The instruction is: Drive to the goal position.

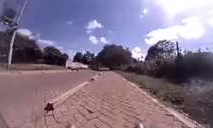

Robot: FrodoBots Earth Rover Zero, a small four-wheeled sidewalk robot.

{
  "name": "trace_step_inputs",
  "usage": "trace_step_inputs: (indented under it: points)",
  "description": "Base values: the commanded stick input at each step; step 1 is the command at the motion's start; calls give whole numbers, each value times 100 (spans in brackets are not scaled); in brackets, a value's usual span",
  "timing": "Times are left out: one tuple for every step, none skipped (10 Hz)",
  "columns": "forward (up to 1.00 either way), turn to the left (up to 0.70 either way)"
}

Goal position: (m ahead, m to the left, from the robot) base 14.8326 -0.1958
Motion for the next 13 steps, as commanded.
trace_step_inputs:
  points:
    - [100,-19]
    - [100,-10]
    - [100,0]
    - [100,-19]
    - [100,-37]
    - [100,-22]
    - [100,0]
    - [100,0]
    - [100,0]
    - [100,0]
    - [100,0]
    - [100,0]
    - [100,0]
